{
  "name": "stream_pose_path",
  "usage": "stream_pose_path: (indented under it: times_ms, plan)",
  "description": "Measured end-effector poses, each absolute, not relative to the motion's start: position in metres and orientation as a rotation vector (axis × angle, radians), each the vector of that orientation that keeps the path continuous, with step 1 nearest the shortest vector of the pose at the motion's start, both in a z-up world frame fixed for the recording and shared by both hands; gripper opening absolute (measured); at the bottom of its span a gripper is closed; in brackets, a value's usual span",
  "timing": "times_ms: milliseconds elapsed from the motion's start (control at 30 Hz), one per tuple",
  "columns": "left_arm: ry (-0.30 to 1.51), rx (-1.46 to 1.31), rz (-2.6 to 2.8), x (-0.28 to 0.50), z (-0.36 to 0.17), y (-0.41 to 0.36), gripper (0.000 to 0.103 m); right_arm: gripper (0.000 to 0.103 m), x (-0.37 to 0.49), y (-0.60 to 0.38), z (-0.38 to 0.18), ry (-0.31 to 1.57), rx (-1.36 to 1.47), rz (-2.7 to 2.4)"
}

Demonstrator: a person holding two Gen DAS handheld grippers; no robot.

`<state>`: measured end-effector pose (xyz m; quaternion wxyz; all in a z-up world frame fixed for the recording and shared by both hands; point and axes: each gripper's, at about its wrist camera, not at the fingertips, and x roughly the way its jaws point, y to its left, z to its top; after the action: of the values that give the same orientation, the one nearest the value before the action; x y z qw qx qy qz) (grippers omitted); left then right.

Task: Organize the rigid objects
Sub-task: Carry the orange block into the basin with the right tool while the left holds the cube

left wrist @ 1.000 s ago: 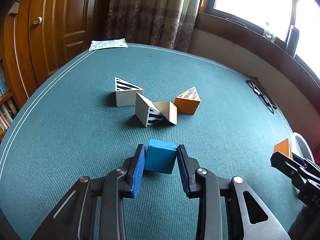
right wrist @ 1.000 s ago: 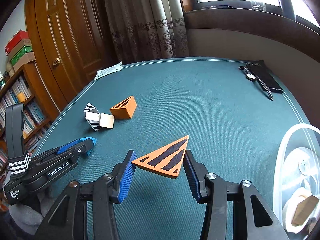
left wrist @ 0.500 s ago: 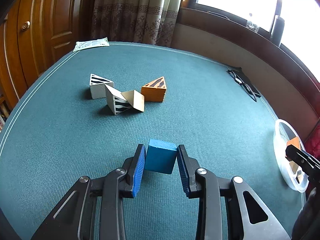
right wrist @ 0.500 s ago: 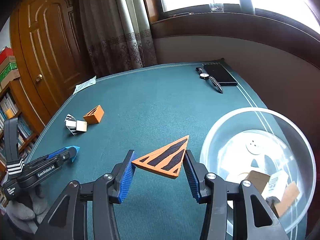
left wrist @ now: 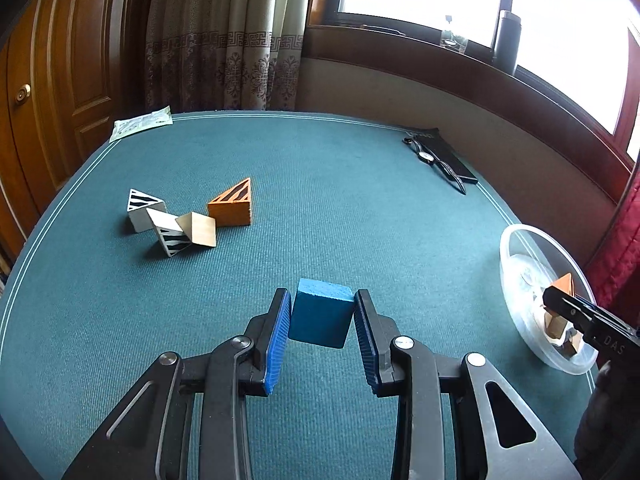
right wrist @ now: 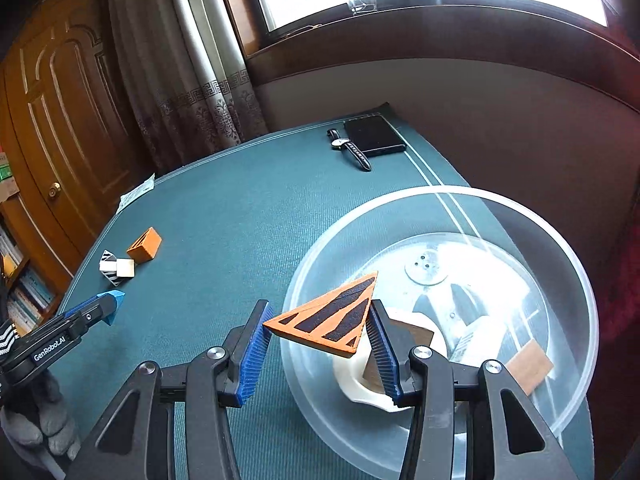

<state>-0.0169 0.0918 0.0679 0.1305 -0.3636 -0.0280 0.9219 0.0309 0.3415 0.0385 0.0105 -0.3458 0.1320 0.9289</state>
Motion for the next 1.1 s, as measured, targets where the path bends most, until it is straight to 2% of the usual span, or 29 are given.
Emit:
stream_pose_path:
  times_ms: [300,800,933,1100]
  plan:
    - [-0.042,-1.048,2.621,-0.017,0.073,0.125,0.033,0.05,0.039,0.376,0.038,0.345,-1.007,2.817]
    - [0.042,-0.975,2.486,-0.013,0.089,0.196,0.033,0.051,0.05,0.407,0.042,0.416,-0.932,2.792]
    - [0.062,-0.955,2.446,-0.013,0.09,0.218,0.033,0.056,0.056,0.412,0.043,0.439,-0.917,2.792]
    - [0.069,-0.967,2.397,-0.017,0.088,0.241,0.033,0.056,0.061,0.415,0.041,0.469,-0.93,2.796]
